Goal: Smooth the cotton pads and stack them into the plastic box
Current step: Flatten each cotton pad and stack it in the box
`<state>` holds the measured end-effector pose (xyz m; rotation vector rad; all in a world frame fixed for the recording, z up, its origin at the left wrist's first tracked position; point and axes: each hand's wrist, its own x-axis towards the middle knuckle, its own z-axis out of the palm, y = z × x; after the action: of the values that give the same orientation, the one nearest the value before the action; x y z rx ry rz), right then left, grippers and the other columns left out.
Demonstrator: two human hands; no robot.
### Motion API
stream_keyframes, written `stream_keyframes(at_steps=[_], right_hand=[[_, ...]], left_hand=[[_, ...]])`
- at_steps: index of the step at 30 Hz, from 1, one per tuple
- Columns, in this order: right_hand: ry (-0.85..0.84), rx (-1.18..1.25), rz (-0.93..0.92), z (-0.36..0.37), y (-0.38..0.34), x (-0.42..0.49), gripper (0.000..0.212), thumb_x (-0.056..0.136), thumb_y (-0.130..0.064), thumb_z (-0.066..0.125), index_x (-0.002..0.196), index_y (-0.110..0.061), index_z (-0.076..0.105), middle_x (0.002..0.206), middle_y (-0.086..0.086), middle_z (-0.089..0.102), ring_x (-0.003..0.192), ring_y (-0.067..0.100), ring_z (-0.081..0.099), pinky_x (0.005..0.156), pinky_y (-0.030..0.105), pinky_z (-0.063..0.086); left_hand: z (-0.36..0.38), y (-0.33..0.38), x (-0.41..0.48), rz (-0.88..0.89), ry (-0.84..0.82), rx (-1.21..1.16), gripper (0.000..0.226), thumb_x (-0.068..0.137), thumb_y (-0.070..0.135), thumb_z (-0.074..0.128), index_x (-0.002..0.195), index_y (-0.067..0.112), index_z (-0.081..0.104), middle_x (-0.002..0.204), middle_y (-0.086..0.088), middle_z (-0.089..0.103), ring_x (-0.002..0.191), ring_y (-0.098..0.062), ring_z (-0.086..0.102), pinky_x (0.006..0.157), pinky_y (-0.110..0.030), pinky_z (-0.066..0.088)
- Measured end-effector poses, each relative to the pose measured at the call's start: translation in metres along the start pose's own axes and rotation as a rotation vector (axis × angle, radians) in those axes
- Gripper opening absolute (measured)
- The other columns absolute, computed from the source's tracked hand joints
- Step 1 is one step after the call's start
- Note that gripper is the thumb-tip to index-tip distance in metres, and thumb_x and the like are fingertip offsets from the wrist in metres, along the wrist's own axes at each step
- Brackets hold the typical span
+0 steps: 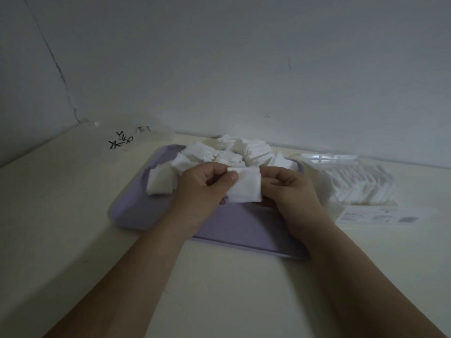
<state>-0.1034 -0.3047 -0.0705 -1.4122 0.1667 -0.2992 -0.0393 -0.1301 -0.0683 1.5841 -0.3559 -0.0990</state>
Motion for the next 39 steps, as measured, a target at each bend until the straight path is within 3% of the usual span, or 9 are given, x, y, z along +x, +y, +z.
stream_keyframes(at_steps=[6, 9, 12, 15, 18, 23, 31, 34, 39], right_hand=[[0.007, 0.113, 0.087, 0.000, 0.003, 0.005, 0.016, 0.094, 0.001, 0.065, 0.101, -0.001, 0.078, 0.109, 0.028, 0.076, 0.112, 0.047, 0.070, 0.097, 0.055, 0.057], [-0.091, 0.186, 0.112, -0.001, -0.004, 0.003, 0.023, 0.092, 0.001, 0.066, 0.109, -0.011, 0.077, 0.105, 0.023, 0.075, 0.102, 0.036, 0.072, 0.088, 0.048, 0.059], [-0.169, 0.058, 0.033, 0.000, 0.001, 0.001, 0.057, 0.079, 0.006, 0.080, 0.131, -0.014, 0.067, 0.118, 0.032, 0.068, 0.107, 0.041, 0.070, 0.099, 0.056, 0.057], [-0.165, -0.022, 0.011, 0.003, 0.003, -0.001, 0.044, 0.082, 0.012, 0.076, 0.121, -0.006, 0.069, 0.120, 0.031, 0.069, 0.106, 0.041, 0.071, 0.100, 0.060, 0.056], [-0.154, -0.044, -0.007, 0.004, 0.000, -0.003, 0.031, 0.081, 0.010, 0.078, 0.104, -0.010, 0.072, 0.113, 0.029, 0.072, 0.096, 0.033, 0.070, 0.102, 0.055, 0.056], [-0.185, -0.022, -0.019, 0.004, 0.000, -0.002, 0.042, 0.079, 0.012, 0.079, 0.081, -0.030, 0.078, 0.096, 0.007, 0.075, 0.092, 0.026, 0.070, 0.092, 0.040, 0.059], [-0.149, -0.003, -0.017, 0.002, 0.001, -0.001, 0.035, 0.083, 0.017, 0.073, 0.098, -0.015, 0.072, 0.082, -0.006, 0.076, 0.077, 0.010, 0.070, 0.078, 0.021, 0.059], [-0.090, -0.015, -0.034, 0.000, 0.004, 0.003, 0.026, 0.084, 0.011, 0.076, 0.102, -0.008, 0.073, 0.090, 0.006, 0.076, 0.083, 0.017, 0.068, 0.082, 0.030, 0.058], [-0.004, -0.014, -0.030, -0.004, 0.009, 0.007, 0.027, 0.082, 0.008, 0.080, 0.104, -0.007, 0.074, 0.098, 0.016, 0.078, 0.089, 0.025, 0.070, 0.091, 0.044, 0.057]], left_hand=[[0.003, -0.002, 0.000, 0.057, 0.039, 0.028, 0.006, 0.093, 0.014, 0.076, 0.089, 0.018, 0.078, 0.069, 0.010, 0.068, 0.060, -0.003, 0.057, 0.057, -0.020, 0.050], [0.002, -0.002, 0.000, 0.057, 0.054, 0.025, 0.008, 0.093, 0.014, 0.076, 0.091, 0.022, 0.078, 0.070, 0.005, 0.069, 0.057, -0.008, 0.056, 0.054, -0.026, 0.050], [0.003, 0.000, -0.001, 0.039, 0.063, -0.006, 0.014, 0.094, 0.010, 0.075, 0.095, 0.024, 0.076, 0.081, -0.003, 0.075, 0.061, -0.006, 0.062, 0.055, -0.022, 0.052], [0.002, 0.001, -0.001, 0.044, 0.073, 0.023, 0.010, 0.093, 0.010, 0.075, 0.095, 0.020, 0.077, 0.089, -0.004, 0.078, 0.074, -0.006, 0.068, 0.058, -0.019, 0.053], [0.001, 0.002, -0.001, 0.022, 0.077, 0.020, 0.009, 0.093, 0.010, 0.075, 0.093, 0.019, 0.079, 0.085, -0.002, 0.076, 0.068, -0.004, 0.065, 0.056, -0.020, 0.053], [0.001, 0.005, -0.001, -0.023, 0.085, -0.065, 0.009, 0.093, 0.008, 0.075, 0.091, 0.016, 0.079, 0.089, -0.013, 0.076, 0.069, -0.008, 0.067, 0.055, -0.025, 0.056], [-0.002, 0.005, 0.001, -0.039, 0.112, -0.104, 0.012, 0.092, 0.008, 0.076, 0.096, 0.018, 0.080, 0.088, -0.007, 0.080, 0.073, -0.015, 0.072, 0.060, -0.028, 0.061], [-0.001, 0.003, 0.002, -0.072, 0.080, -0.046, 0.019, 0.090, 0.009, 0.078, 0.109, 0.014, 0.075, 0.086, -0.010, 0.076, 0.066, -0.015, 0.070, 0.058, -0.029, 0.059], [0.000, 0.002, -0.001, -0.073, 0.010, -0.051, 0.018, 0.087, -0.003, 0.077, 0.101, 0.007, 0.074, 0.080, -0.009, 0.076, 0.065, -0.012, 0.070, 0.059, -0.024, 0.057]])
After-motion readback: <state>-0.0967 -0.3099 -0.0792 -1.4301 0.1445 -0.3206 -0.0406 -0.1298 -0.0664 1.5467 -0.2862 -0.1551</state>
